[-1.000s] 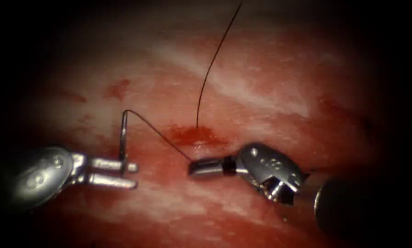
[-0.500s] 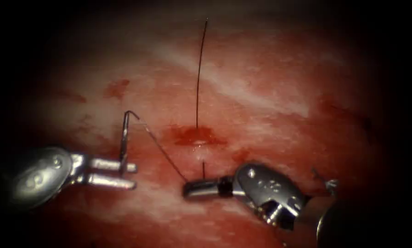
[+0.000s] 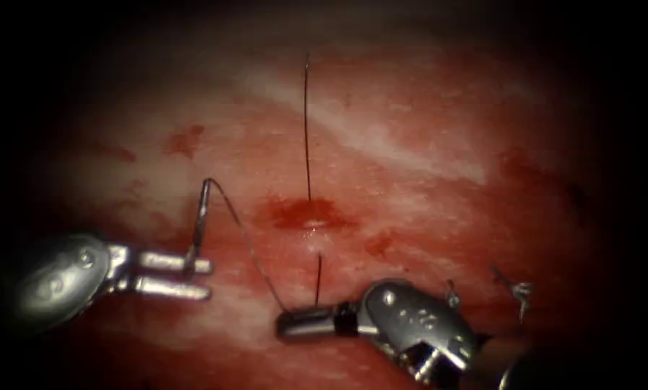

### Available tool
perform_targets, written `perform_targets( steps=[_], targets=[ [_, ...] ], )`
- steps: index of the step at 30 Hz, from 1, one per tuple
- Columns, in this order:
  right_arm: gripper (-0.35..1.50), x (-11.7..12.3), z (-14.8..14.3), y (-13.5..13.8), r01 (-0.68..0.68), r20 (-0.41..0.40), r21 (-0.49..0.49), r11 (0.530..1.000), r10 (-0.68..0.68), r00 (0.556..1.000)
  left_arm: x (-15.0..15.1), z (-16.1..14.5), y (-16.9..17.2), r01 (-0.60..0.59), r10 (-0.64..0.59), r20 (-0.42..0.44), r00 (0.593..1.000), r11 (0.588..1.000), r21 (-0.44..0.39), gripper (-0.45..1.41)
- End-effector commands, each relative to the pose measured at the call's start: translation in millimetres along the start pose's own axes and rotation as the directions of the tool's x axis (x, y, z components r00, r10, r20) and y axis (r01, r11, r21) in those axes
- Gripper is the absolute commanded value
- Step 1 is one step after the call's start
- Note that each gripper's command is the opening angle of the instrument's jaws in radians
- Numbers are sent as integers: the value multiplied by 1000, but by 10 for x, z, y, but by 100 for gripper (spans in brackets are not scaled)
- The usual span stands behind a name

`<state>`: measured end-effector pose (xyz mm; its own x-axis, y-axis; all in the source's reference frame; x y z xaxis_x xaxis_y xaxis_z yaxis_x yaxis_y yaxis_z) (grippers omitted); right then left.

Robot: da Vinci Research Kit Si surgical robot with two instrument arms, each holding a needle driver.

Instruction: Wound Closure

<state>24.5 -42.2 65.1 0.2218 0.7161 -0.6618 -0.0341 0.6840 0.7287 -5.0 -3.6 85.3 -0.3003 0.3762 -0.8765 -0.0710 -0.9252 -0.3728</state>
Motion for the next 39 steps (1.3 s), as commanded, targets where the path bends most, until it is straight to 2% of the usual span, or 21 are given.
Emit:
perform_targets(
  steps=[1, 22, 31, 32, 33, 34, 36, 39],
  targets=[
    [-35, -8, 8, -2, -2, 0, 5, 1000, 2, 1000, -6, 8, -1, 1, -1, -1, 1000, 1000, -1, -45],
    [-35, 10, 8, -28, -12, -4, 43, 999, 12, 1000, -6, 5, -1, 1, -1, 0, 1000, 1000, -1, -45],
    [-35, 16, 6, -23, -18, -5, 43, 999, 19, 1000, -6, 2, -1, 2, -2, 0, 1000, 1000, -3, -45],
    [-16, 16, 6, -21, -20, -8, 42, 999, 20, 1000, -6, 2, -1, 2, -2, 0, 1000, 1000, -3, -45],
    [12, 17, 5, -19, -21, -14, 40, 999, 22, 1000, -6, 1, -1, 2, -2, 0, 1000, 1000, -3, -45],
    [66, 17, 4, -13, -24, -26, 35, 999, 25, 999, -7, 0, -2, 2, -2, 0, 1000, 1000, -4, -45],
    [94, 16, 3, -7, -14, -31, 24, 1000, 15, 999, -9, -1, -4, 1, -1, 0, 1000, 1000, -5, -45],
    [110, 14, -1, 2, -5, -38, 8, 1000, 5, 999, -14, -3, -10, 1, -1, 1, 1000, 1000, -6, -45]
  ],
)
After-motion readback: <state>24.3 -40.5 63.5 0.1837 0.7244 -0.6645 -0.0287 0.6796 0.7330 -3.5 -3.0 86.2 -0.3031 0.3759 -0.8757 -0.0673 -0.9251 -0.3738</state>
